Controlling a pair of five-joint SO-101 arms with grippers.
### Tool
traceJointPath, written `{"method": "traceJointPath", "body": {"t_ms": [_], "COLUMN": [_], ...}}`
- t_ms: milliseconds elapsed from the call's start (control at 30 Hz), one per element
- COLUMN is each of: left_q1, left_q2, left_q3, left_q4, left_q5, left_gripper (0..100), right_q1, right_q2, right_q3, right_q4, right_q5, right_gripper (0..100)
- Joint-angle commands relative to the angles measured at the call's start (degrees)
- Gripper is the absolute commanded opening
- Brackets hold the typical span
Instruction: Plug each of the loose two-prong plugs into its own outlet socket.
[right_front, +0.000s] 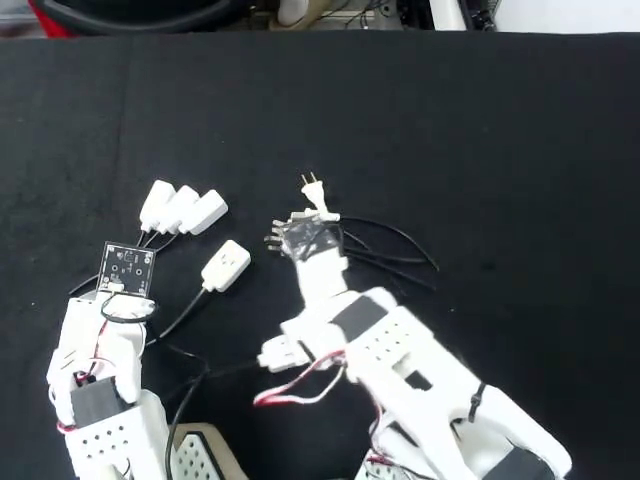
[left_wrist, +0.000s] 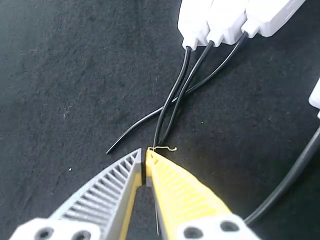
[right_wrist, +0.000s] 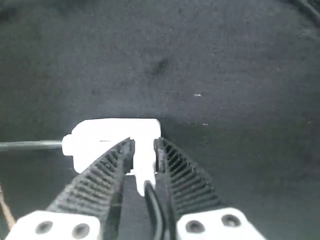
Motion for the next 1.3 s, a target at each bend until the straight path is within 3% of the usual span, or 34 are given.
{"method": "traceJointPath", "body": {"t_ms": [0, 433, 700, 933, 1133, 1267], "left_q1": [0.4, 0.4, 0.4, 0.4, 0.4, 0.4], "left_q2": [-0.09, -0.09, -0.09, -0.09, -0.09, -0.09], "left_q3": [0.57, 0.57, 1.19, 1.19, 1.19, 1.19], "left_q4": [0.09, -0.18, -1.93, -1.93, -1.93, -1.93], "left_q5": [-0.18, -0.18, -0.09, -0.09, 0.0, 0.0], "left_gripper": [3, 3, 3, 3, 3, 3], "right_q1": [11.96, 55.38, 79.65, 93.63, 98.02, 99.6], "right_q2": [0.4, 0.22, 0.66, 3.65, 15.34, 25.45], "right_q3": [0.84, -0.66, -0.75, -1.01, -1.8, -8.4], "right_q4": [1.49, -0.35, -16.53, -34.11, -48.88, -53.01], "right_q5": [9.85, 42.37, 58.73, 64.26, 64.26, 61.01], "right_gripper": [1.2, 1.3, 1.3, 1.3, 1.3, 1.3]}}
